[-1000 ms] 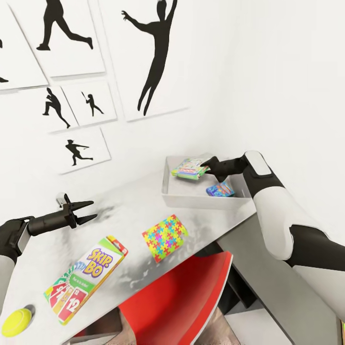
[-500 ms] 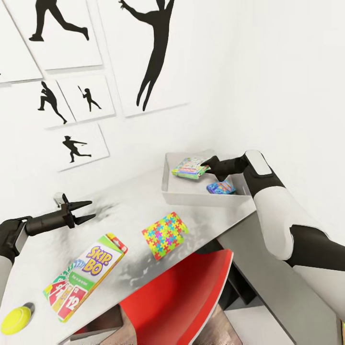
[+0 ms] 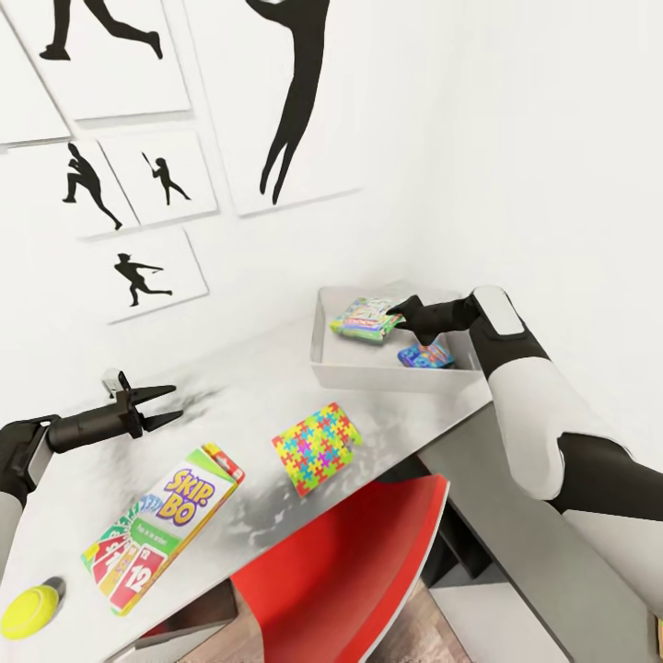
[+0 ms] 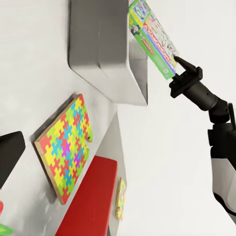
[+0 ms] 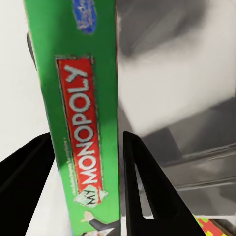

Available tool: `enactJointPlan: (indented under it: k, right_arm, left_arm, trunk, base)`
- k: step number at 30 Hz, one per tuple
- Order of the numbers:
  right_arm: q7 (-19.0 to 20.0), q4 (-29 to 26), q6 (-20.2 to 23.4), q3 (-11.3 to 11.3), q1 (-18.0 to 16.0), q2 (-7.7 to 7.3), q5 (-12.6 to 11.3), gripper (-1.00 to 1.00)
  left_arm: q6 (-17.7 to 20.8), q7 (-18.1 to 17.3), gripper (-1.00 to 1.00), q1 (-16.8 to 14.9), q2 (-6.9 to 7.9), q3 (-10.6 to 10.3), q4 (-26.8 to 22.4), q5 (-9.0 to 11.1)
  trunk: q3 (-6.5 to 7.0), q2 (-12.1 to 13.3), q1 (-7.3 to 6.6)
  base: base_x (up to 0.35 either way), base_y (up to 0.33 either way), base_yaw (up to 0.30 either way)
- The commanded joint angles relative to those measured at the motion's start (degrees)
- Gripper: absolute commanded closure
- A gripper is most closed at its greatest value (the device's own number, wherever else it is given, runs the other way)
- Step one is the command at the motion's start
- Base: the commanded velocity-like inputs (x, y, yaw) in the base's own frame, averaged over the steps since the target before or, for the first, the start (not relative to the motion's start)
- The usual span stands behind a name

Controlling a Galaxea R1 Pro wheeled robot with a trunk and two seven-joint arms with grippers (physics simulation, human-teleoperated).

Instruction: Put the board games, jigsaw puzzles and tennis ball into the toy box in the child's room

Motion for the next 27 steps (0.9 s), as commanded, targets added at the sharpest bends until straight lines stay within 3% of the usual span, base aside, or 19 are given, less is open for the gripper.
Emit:
enactJointPlan:
  k: [1, 27]
  right_arm:
    - [-0.62, -0.46, 0.22, -0.29, -0.03, 0.07, -0.39, 1.0]
    - [-0.71, -5.29, 0.42, -0.16, 0.09, 0.15, -0.53, 1.0]
  left_arm:
    - [0.61, -0.27, -1.0, -0.04, 0.01, 0.0, 0.0, -0.08]
    - [0.61, -0.25, -1.0, -0.04, 0.09, 0.0, -0.01, 0.02]
  trunk:
    - [-0.19, -0.1, 0.03]
    - [-2.15, -0.1, 0.03]
  base:
    - [0.0, 0.0, 0.0]
    - [0.0, 0.0, 0.0]
